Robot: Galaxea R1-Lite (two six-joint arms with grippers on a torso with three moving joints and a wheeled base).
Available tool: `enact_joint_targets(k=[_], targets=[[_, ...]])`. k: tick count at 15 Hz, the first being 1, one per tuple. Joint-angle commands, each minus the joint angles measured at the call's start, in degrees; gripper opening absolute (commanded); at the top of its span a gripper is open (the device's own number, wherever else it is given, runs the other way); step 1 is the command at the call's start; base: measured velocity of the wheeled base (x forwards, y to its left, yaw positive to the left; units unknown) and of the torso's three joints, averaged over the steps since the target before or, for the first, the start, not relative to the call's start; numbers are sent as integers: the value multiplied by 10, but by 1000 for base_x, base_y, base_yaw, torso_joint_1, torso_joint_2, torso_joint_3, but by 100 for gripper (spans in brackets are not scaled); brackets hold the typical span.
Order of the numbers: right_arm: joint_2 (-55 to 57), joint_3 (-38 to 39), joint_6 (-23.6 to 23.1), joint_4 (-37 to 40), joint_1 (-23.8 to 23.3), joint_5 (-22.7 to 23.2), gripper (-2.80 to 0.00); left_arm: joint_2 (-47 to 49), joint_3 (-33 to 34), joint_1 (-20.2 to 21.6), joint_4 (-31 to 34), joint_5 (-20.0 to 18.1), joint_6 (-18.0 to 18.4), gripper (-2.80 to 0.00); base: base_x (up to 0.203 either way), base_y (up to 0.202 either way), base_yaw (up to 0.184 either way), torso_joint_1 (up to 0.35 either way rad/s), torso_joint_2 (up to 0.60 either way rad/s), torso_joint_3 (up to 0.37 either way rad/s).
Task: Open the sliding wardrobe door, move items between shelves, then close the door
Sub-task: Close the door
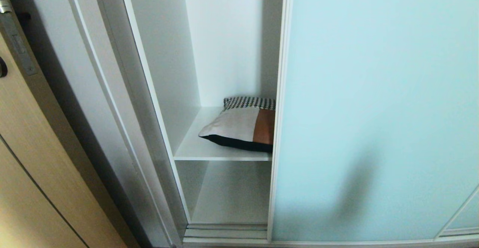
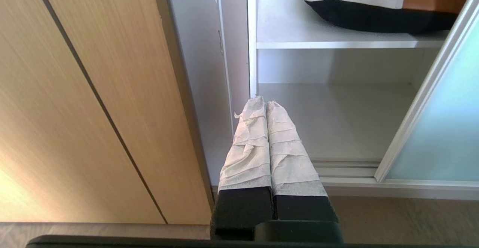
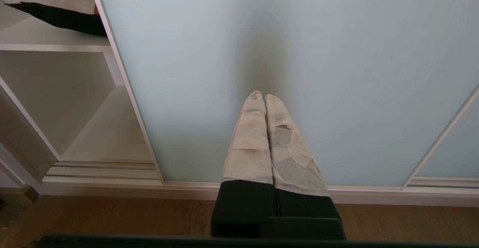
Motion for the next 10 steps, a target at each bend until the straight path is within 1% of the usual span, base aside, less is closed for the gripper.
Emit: enact_joint_targets(k=[1,10], targets=[[1,1,0,0,-1,0,-280,1,0,0,0,0,0,-280,0,0,0,0,0,0],[1,1,0,0,0,0,-280,1,0,0,0,0,1,-280,0,0,0,0,0,0]])
